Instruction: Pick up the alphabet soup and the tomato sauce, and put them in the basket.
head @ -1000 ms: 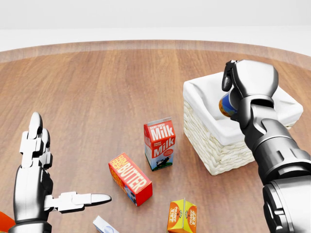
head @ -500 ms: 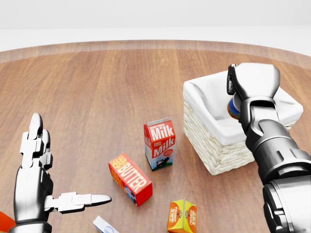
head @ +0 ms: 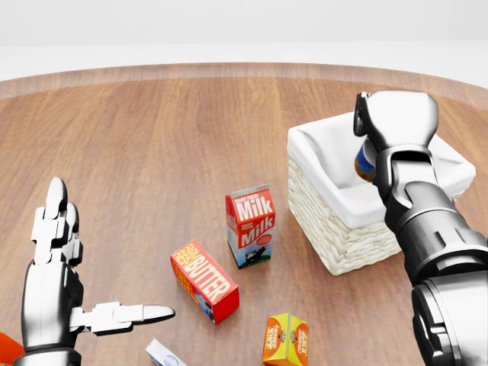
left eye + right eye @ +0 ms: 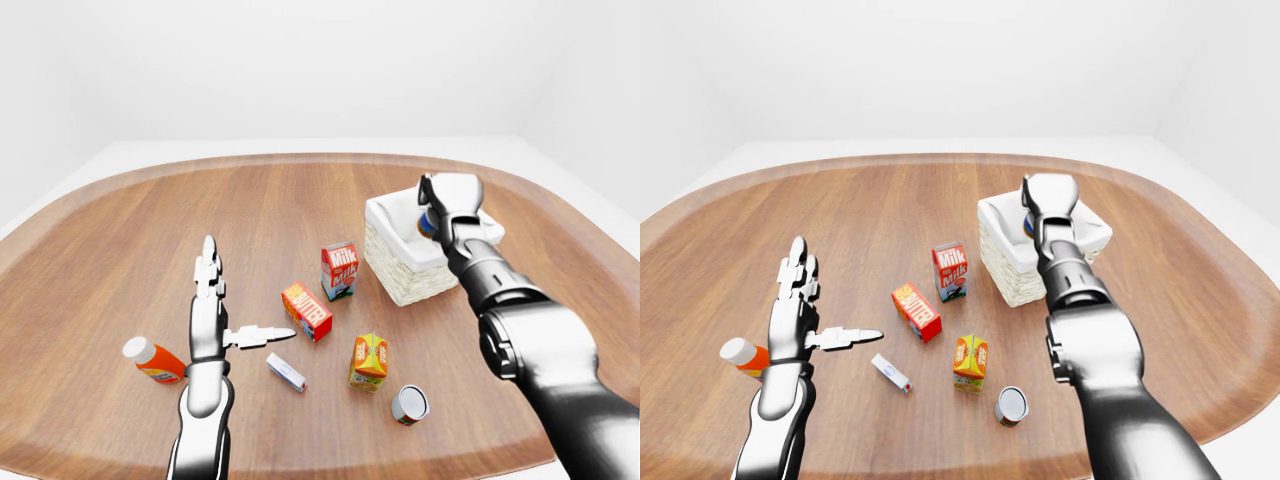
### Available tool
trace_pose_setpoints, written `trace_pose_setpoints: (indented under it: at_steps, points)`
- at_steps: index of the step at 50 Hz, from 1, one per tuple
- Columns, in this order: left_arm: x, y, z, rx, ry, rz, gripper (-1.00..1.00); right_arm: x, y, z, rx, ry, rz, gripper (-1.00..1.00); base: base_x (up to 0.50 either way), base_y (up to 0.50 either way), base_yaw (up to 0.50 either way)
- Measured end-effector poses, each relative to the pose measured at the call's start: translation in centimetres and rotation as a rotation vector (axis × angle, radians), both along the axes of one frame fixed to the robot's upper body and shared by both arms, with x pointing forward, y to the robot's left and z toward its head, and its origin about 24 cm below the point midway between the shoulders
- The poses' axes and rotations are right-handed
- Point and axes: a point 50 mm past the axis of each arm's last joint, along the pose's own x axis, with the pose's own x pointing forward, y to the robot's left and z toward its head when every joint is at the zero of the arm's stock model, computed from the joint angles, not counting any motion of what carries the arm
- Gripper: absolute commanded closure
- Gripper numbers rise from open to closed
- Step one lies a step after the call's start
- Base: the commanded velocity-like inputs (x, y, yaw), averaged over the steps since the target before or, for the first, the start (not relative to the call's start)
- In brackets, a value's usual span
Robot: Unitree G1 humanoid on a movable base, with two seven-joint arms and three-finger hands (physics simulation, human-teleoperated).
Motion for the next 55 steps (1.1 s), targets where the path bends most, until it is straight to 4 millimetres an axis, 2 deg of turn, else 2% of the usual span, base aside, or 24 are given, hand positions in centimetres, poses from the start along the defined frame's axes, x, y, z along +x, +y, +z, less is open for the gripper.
trace_pose_setpoints:
  at_steps: [1, 2, 34, 55]
  points:
    - [0.0, 0.0, 0.0, 0.000, 0.000, 0.000, -1.00, 0.0, 0.0, 0.0, -0.001, 0.000, 0.001, -0.60, 0.00, 0.00, 0.00]
    - [0.0, 0.0, 0.0, 0.000, 0.000, 0.000, -1.00, 0.0, 0.1, 0.0, -0.001, 0.000, 0.003, -1.00, 0.00, 0.00, 0.00]
    - [0.0, 0.0, 0.0, 0.000, -0.001, 0.000, -1.00, 0.3, 0.8, 0.9, 0.011, -0.025, 0.039, -1.00, 0.00, 0.00, 0.00]
    - [0.0, 0.0, 0.0, 0.000, -0.001, 0.000, -1.00, 0.2, 0.3, 1.1, 0.257, -0.079, 0.067, -1.00, 0.00, 0.00, 0.00]
